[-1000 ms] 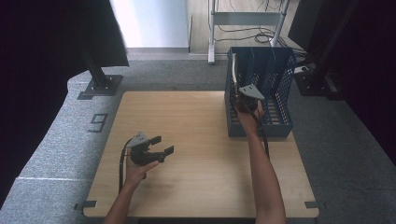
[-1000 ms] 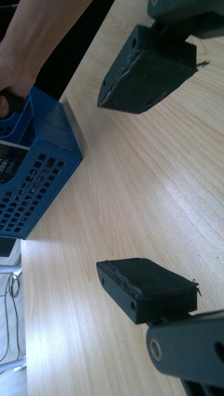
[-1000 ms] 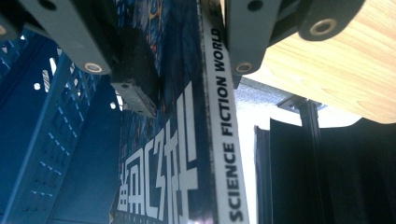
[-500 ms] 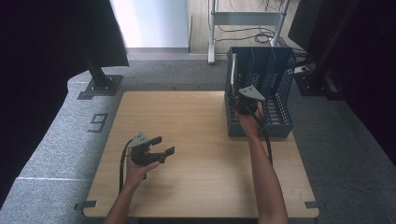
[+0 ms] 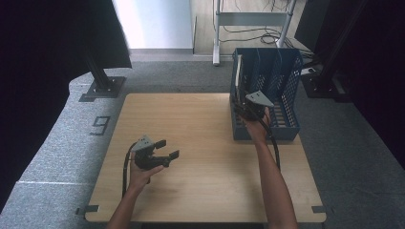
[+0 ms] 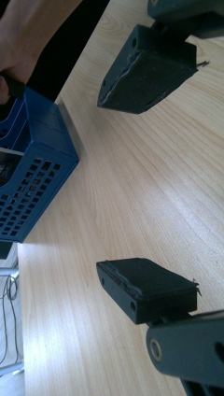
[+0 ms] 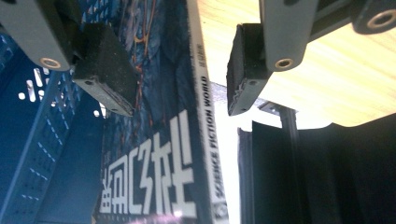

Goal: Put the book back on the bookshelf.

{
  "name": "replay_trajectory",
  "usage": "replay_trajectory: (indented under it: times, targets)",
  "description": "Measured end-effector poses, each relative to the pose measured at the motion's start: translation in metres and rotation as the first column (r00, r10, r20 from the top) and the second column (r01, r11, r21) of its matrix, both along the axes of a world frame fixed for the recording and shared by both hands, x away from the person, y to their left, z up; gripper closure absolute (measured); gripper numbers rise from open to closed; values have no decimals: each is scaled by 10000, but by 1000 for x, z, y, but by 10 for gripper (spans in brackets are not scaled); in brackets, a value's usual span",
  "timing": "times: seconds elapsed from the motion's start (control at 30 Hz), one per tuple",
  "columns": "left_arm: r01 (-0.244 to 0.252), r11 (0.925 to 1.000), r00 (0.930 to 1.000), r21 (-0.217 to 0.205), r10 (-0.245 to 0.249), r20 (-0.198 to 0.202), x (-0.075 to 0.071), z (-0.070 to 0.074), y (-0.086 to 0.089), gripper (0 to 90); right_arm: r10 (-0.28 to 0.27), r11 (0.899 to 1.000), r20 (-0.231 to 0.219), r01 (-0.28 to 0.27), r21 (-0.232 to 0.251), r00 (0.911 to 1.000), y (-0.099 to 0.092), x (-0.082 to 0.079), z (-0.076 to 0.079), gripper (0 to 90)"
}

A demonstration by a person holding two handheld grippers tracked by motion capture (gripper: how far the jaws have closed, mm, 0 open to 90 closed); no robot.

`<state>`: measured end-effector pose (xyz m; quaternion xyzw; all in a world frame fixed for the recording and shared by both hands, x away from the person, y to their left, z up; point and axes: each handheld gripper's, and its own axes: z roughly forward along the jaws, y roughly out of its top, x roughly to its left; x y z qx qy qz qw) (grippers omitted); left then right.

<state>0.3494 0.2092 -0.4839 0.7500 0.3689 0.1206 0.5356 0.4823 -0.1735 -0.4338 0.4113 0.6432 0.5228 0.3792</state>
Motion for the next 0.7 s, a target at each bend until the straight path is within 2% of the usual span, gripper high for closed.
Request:
replay_trajectory:
  times: [0.3, 0.37, 0.53, 0.6, 0.7]
  targets:
    - [-26, 10000, 10000, -12, 26, -21, -1, 1, 2, 186, 405, 9992, -91, -405, 26, 9991, 1, -14, 7, 404]
    - [-22, 10000, 10000, -15, 22, -29, -1, 1, 2, 186, 450, 9990, 98, -450, 27, 9989, -1, -19, 7, 410]
    - [-33, 10000, 10000, -5, 33, -19, -1, 1, 2, 186, 653, 9976, -126, -650, 226, 9978, -5, -28, 6, 404]
    - [-54, 10000, 10000, -12, 54, -8, -1, 1, 2, 186, 726, 9968, 55, -727, 323, 9973, -7, -34, 5, 415]
    - [-66, 10000, 10000, 0, 66, -9, -1, 1, 2, 186, 854, 9956, -86, -850, 399, 9963, -9, -41, 3, 408]
